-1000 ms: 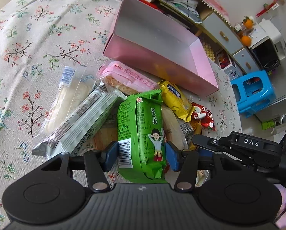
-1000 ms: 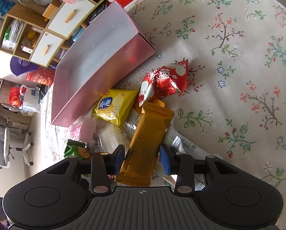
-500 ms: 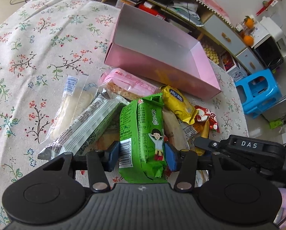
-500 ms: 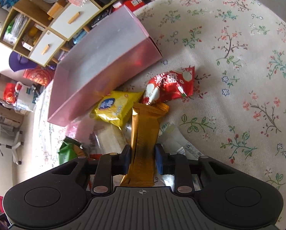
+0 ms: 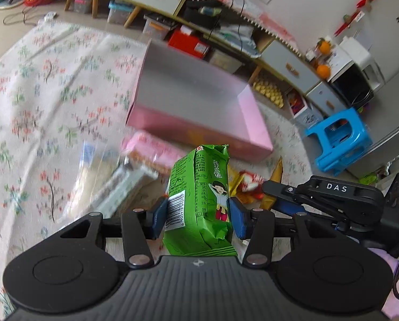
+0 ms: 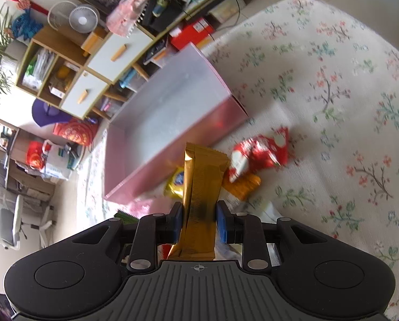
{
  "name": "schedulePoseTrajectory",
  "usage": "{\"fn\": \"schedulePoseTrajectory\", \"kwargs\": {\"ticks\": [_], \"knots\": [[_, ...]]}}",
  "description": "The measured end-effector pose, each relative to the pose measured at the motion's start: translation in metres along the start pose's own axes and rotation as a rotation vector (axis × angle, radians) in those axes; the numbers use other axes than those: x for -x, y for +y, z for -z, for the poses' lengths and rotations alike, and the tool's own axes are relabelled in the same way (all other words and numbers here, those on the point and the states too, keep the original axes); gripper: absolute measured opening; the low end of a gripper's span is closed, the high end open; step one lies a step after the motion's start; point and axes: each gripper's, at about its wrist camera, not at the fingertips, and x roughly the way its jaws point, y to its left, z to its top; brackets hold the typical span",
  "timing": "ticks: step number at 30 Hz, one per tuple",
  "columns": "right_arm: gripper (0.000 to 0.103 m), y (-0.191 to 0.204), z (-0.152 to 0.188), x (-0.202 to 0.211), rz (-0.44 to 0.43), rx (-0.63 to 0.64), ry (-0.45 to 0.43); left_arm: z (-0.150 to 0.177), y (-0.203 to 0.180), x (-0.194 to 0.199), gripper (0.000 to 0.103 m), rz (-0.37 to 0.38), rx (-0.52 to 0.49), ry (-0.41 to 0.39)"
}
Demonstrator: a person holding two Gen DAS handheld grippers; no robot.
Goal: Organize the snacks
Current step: 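Carry both snacks into the pink box and open both tools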
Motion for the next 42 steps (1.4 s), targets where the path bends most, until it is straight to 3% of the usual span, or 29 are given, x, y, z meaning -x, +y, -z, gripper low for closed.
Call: {"fn": "schedulePoseTrajectory", "kwargs": {"ticks": [7,19,24,33,42], "knots": [[0.026,0.024,-0.033,0.000,-0.020,0.027,-0.056,-0.034,-0.010,-0.006,0.046,-0.005,-0.023,-0.068],[0.026,0.021,-0.077,-0.051,-0.121,0.007,-0.119,-0.078,0.000,-0.062,0.046,-0.056,-0.067,-0.219],[0.026,0.022,-0.083,-0.076,-0.074,0.046,-0.132,-0.082,0.002,-0.075,0.046,-0.108,-0.089,-0.272],[0.026,0.023,-0.080,-0.098,-0.014,0.064,-0.121,-0.079,0.004,-0.089,0.046,-0.180,-0.112,-0.250],[0.030,0.028,-0.079,-0.094,0.002,0.099,-0.122,-0.077,0.002,-0.087,0.050,-0.198,-0.153,-0.241]]}}
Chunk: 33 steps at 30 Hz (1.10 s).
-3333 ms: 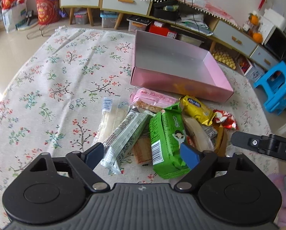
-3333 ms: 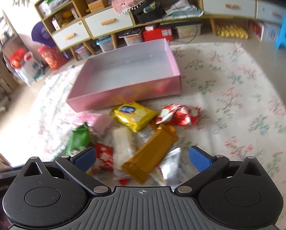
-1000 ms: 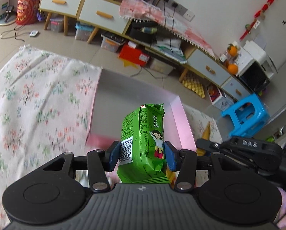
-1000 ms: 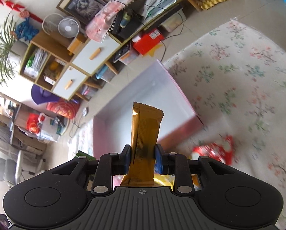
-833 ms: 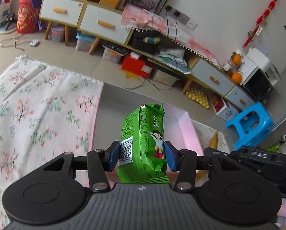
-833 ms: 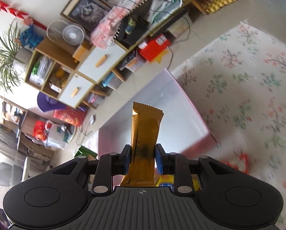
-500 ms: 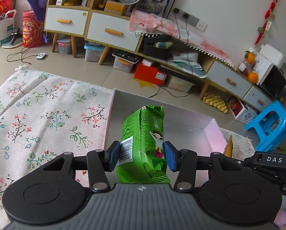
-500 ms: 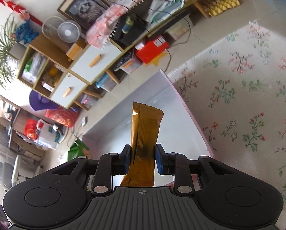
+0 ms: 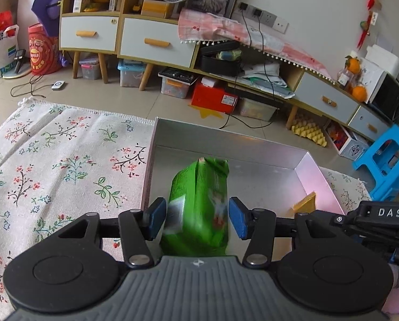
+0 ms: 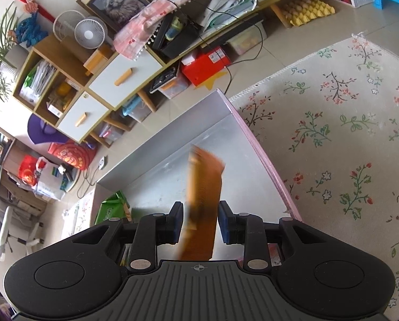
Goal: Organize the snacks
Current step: 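Carry both snacks into the pink box and open both tools, then grasp the pink wrapped cake with left tool while right tool grasps yellow chip bag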
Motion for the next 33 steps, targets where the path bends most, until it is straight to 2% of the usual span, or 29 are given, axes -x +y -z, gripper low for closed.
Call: {"fn": "schedulePoseTrajectory", "kwargs": {"ticks": [2,4,7,11,15,17,24,33], "knots": [[0.044,0.001,-0.002,0.003,-0.001,0.003,-0.002,-0.001,-0.003,0.001,0.056,0.001,-0.015,-0.001],[0.053,0.002,-0.002,0.007,-0.012,0.013,-0.005,-0.002,-0.006,0.003,0.061,0.001,-0.030,-0.005],[0.056,0.006,-0.001,0.015,-0.009,0.054,-0.003,-0.001,-0.008,0.009,0.065,0.006,-0.044,0.001],[0.066,0.014,0.004,0.029,-0.007,0.109,-0.001,0.002,-0.011,0.017,0.072,0.003,-0.071,0.016],[0.069,0.021,0.009,0.046,-0.004,0.156,0.002,0.004,-0.012,0.027,0.080,-0.008,-0.092,0.030],[0.075,0.022,0.012,0.054,-0.006,0.173,0.001,0.006,-0.011,0.032,0.084,-0.009,-0.093,0.038],[0.083,0.023,0.024,0.080,-0.007,0.244,-0.001,0.013,-0.005,0.050,0.096,-0.025,-0.113,0.074],[0.087,0.012,0.046,0.090,0.048,0.359,-0.002,0.028,-0.006,0.060,0.101,-0.111,-0.107,0.152]]}}
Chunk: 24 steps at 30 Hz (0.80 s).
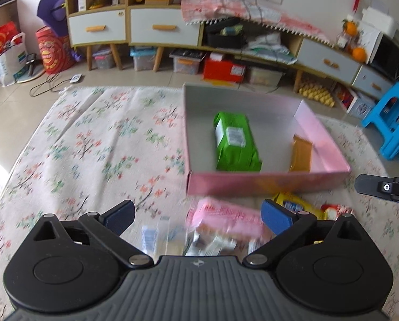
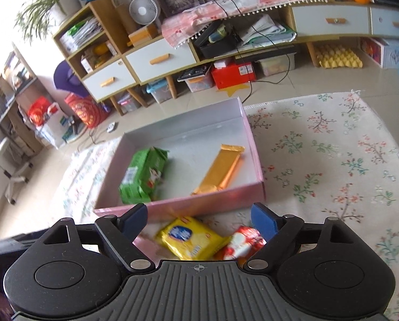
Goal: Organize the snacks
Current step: 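Grasp the pink wrapped cake with left tool while right tool grasps yellow chip bag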
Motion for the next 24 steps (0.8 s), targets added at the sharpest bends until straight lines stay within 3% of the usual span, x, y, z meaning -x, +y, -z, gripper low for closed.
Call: {"fn": "schedulePoseTrajectory", "kwargs": {"ticks": [7,10,15,20,24], "knots": [[0.088,-0.007,0.029,-0.015,0.024,0.110,0.030,0.007,0.000,-0.007,0.099,-0.027,0.101,0.102],[0.088,-0.009,0.037,-0.015,0.016,0.151,0.026,0.009,0.002,-0.012,0.091,-0.012,0.190,0.125],[0.088,-0.016,0.036,-0.016,-0.029,0.158,-0.001,0.011,-0.002,-0.021,0.069,0.045,0.334,0.143],[0.088,-0.019,0.035,-0.025,-0.078,0.181,-0.002,0.008,-0.012,-0.032,0.065,0.073,0.409,0.159],[0.087,-0.018,0.036,-0.031,-0.111,0.208,-0.007,0.006,-0.017,-0.042,0.065,0.038,0.456,0.169]]}}
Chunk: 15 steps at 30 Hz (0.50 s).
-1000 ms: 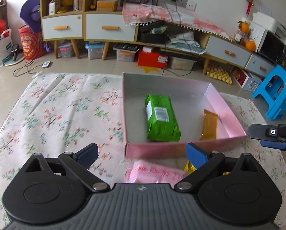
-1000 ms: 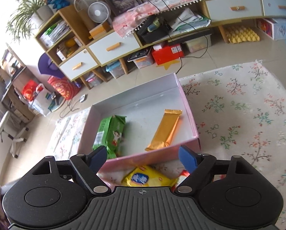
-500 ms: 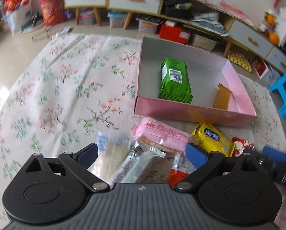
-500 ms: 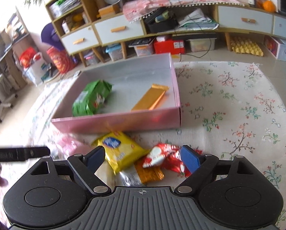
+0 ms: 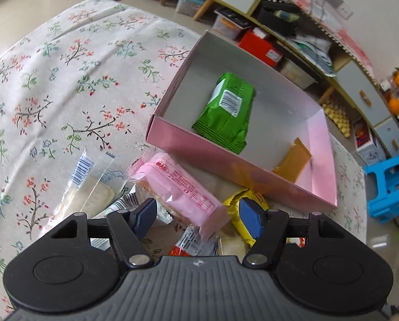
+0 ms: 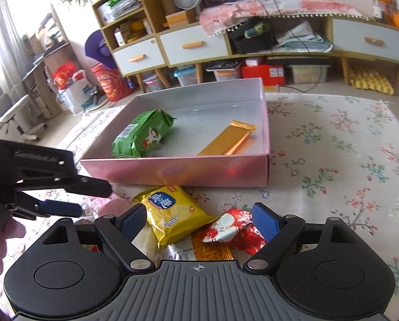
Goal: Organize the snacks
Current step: 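Grasp the pink wrapped cake with left tool while right tool grasps yellow chip bag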
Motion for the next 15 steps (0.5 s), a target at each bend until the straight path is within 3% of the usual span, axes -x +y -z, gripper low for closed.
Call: {"fn": "schedulePoseTrajectory", "kwargs": {"ticks": [9,15], "knots": [[0.083,0.007,0.002,-0.010,-0.046,0.107,0.013,-0.002,-0.002,-0.015,0.061,-0.093,0.089,-0.038],[0.080,0.016,0.003,-0.021,-0.044,0.173,0.031,0.000,-0.007,-0.015,0.053,-0.141,0.056,-0.056]]}}
